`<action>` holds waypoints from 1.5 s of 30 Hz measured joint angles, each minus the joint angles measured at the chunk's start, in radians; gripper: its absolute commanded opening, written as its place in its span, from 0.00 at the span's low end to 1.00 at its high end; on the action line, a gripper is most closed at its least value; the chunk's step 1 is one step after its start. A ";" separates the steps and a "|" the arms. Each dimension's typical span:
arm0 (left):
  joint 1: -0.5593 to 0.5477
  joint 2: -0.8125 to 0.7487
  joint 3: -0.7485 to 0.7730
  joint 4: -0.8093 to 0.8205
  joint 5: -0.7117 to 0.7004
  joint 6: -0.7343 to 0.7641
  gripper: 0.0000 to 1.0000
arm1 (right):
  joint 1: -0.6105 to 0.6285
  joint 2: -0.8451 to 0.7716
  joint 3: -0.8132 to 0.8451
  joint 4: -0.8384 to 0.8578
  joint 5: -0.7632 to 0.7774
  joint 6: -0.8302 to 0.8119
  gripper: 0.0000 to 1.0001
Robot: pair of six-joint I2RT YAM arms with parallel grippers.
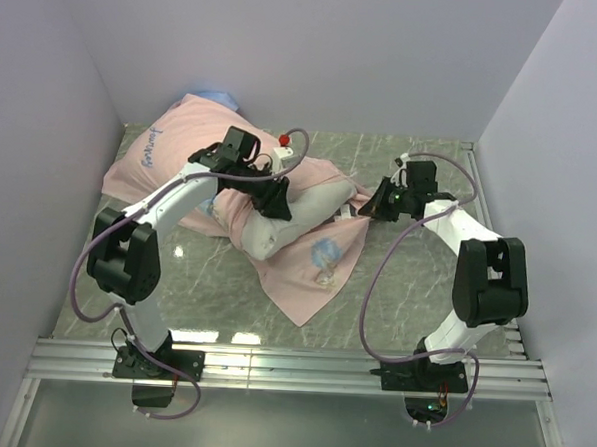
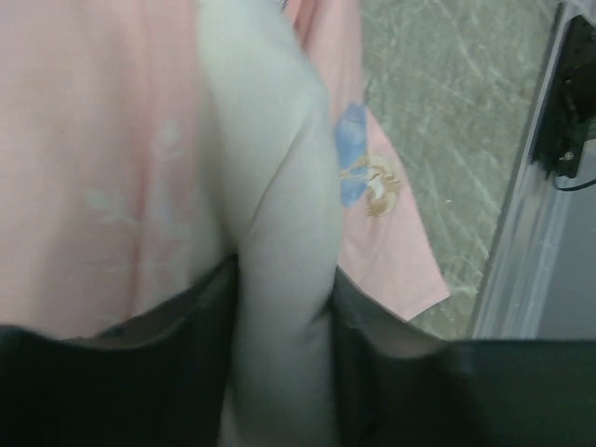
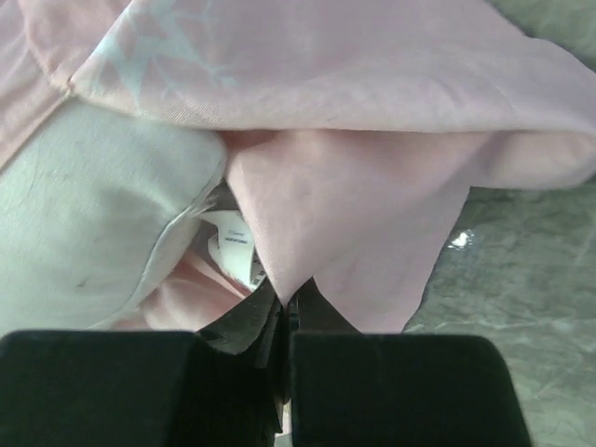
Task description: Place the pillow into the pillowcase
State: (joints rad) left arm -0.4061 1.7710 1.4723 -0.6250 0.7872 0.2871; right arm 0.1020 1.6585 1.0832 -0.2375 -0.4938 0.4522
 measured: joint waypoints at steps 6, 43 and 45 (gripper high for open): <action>-0.069 -0.076 0.037 -0.019 -0.052 0.022 0.64 | 0.017 0.000 -0.013 0.024 -0.035 -0.003 0.00; -0.180 0.029 -0.023 0.049 -0.322 0.425 0.00 | -0.019 -0.015 -0.091 0.049 -0.188 0.008 0.00; -0.187 0.036 -0.030 0.049 -0.316 0.442 0.00 | -0.019 -0.018 -0.092 0.051 -0.208 0.018 0.00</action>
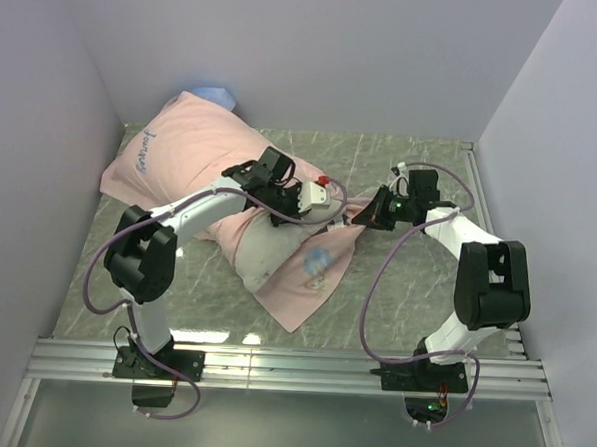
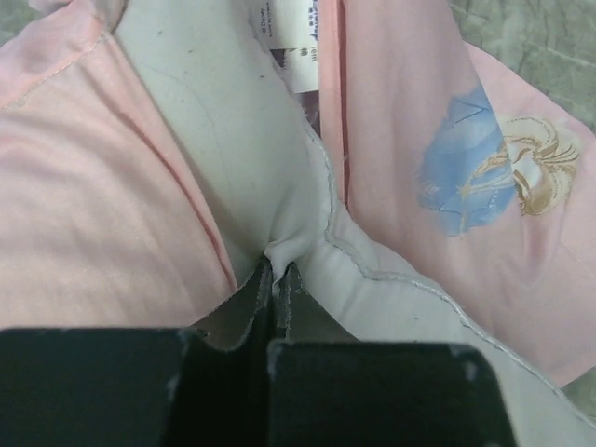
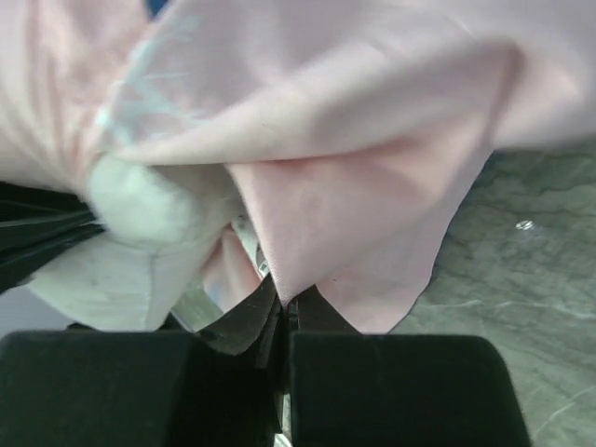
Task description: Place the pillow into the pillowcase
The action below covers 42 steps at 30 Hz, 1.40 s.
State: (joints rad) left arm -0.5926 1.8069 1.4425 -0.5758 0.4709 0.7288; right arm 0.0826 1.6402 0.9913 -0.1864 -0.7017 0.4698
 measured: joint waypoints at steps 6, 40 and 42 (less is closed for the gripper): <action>-0.053 0.080 0.040 0.017 -0.031 0.038 0.00 | 0.000 -0.079 0.000 0.002 -0.045 0.028 0.00; 0.010 0.192 0.293 0.165 0.268 -0.841 0.70 | 0.043 0.039 0.145 -0.077 -0.114 -0.047 0.00; 0.020 0.154 0.328 0.059 0.253 -0.750 0.73 | 0.035 0.055 0.167 -0.077 -0.119 -0.045 0.00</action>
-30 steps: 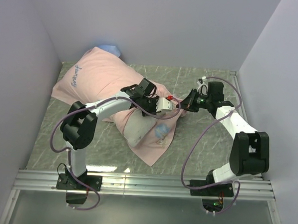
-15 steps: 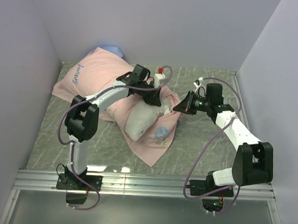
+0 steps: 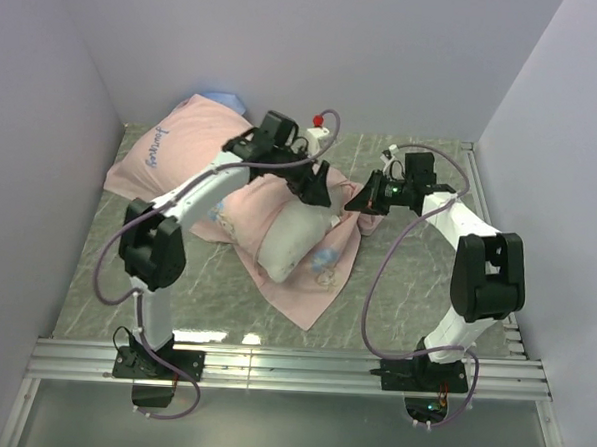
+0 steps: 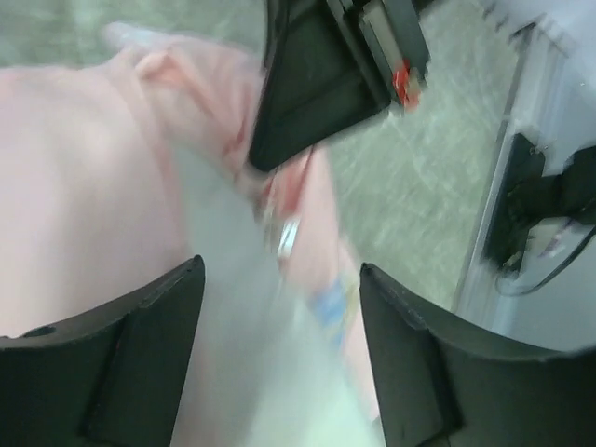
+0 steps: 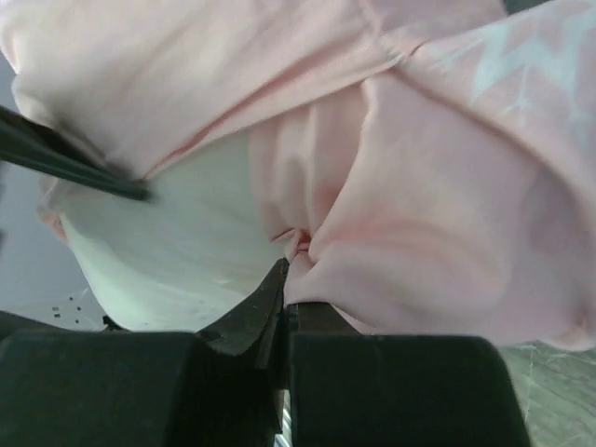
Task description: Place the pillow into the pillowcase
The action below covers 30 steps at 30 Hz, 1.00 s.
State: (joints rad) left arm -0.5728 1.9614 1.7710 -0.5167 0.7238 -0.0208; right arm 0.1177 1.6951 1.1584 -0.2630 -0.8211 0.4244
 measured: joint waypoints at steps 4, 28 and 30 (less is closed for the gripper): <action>0.035 -0.133 0.029 -0.220 -0.100 0.224 0.74 | -0.005 0.001 0.019 0.000 -0.014 0.002 0.00; -0.172 0.081 -0.013 -0.194 -0.579 0.266 0.00 | -0.014 0.147 0.272 -0.158 0.145 -0.074 0.41; -0.134 0.081 0.006 -0.194 -0.478 0.230 0.00 | -0.023 0.140 0.252 -0.163 0.186 -0.069 0.58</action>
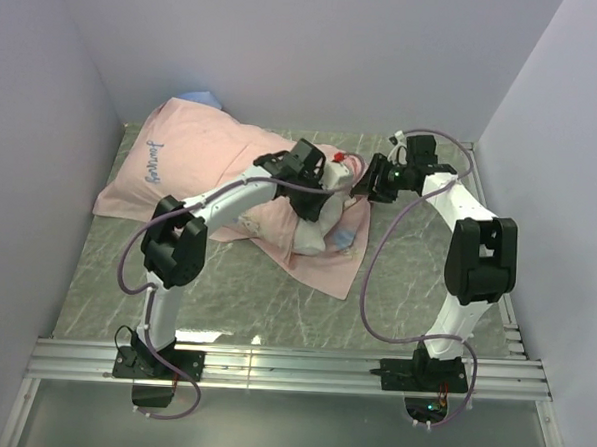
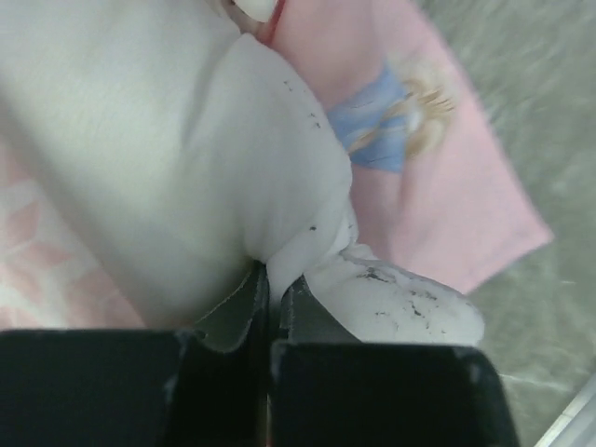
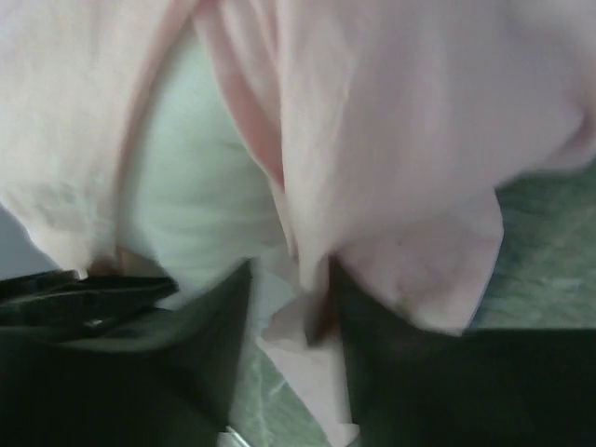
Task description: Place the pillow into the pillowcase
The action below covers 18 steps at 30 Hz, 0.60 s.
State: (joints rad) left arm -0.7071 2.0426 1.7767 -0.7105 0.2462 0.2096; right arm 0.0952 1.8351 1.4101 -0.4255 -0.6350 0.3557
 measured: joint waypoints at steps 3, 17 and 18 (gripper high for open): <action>0.047 0.002 0.012 0.004 0.134 -0.043 0.00 | -0.010 -0.024 -0.069 -0.015 0.070 -0.002 0.59; 0.099 0.039 0.040 -0.013 0.343 -0.082 0.00 | 0.051 -0.035 -0.124 -0.013 0.193 0.171 0.69; 0.100 0.039 0.041 -0.013 0.348 -0.086 0.00 | 0.067 -0.029 -0.126 -0.003 0.211 0.183 0.68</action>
State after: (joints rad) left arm -0.6071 2.0815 1.8175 -0.7235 0.5938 0.1238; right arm 0.1619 1.8061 1.2839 -0.4290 -0.4236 0.5388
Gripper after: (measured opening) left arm 0.044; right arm 0.701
